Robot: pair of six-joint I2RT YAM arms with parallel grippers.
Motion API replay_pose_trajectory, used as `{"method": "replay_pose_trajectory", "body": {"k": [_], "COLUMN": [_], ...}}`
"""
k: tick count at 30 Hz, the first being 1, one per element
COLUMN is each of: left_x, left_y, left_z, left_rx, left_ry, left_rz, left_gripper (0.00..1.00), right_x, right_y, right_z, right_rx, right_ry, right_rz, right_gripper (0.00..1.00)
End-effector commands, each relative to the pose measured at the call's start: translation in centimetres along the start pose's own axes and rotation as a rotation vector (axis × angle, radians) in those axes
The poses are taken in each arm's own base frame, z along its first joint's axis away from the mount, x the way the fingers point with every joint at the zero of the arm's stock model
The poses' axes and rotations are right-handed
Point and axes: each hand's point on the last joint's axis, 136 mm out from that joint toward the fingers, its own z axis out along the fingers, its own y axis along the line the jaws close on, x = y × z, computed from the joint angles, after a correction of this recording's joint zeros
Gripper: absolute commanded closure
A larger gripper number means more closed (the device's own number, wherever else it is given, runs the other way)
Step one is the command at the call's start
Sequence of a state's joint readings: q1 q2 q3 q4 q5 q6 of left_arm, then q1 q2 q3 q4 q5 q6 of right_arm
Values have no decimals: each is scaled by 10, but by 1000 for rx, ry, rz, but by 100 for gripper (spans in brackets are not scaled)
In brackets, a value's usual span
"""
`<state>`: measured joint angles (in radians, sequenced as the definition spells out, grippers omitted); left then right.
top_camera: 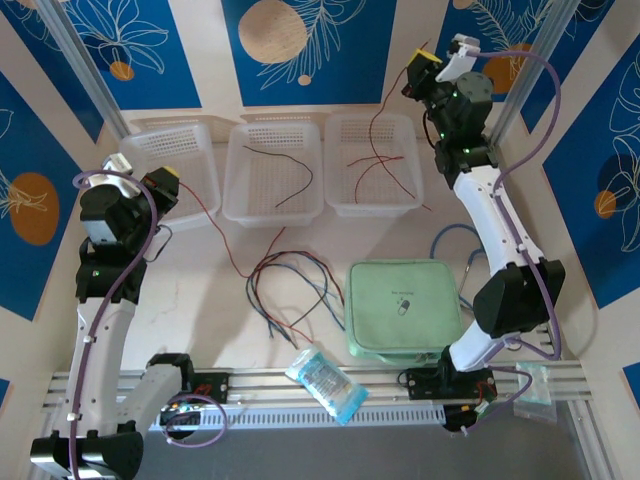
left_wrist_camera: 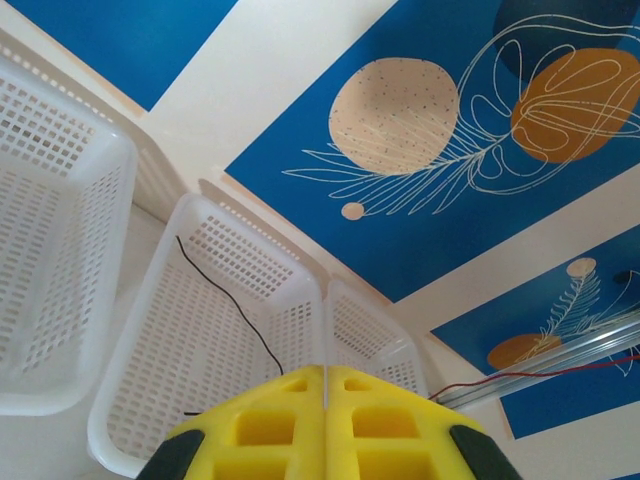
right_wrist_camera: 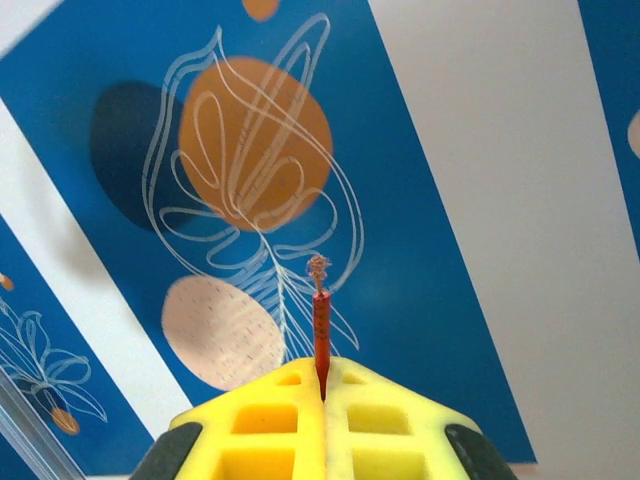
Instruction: Untangle the cables
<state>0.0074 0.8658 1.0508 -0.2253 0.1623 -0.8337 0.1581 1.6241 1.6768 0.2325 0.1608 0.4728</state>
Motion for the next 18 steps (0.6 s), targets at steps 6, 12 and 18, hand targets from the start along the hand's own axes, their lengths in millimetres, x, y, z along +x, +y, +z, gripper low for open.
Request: {"method": "replay_pose_trajectory", "body": {"k": [6,12,18], "left_x": [-1,0,3], "left_y": [-5,-5,-3], "left_z": [-5,-6,-7], "left_rx": [25,24,21], "left_ry": [4,7,14], "left_rz": [-9,-14,-17], "left_gripper": [100,100,100], "right_x": [-50,-71,-90], "right_y": [15,24,33], "right_z": [-5,-2,-1], "right_rx": [-61,-109,-155], "right_ry": [-106,-146,-180], "right_rz": [79,137,179], "right_gripper": [100,100,100]}}
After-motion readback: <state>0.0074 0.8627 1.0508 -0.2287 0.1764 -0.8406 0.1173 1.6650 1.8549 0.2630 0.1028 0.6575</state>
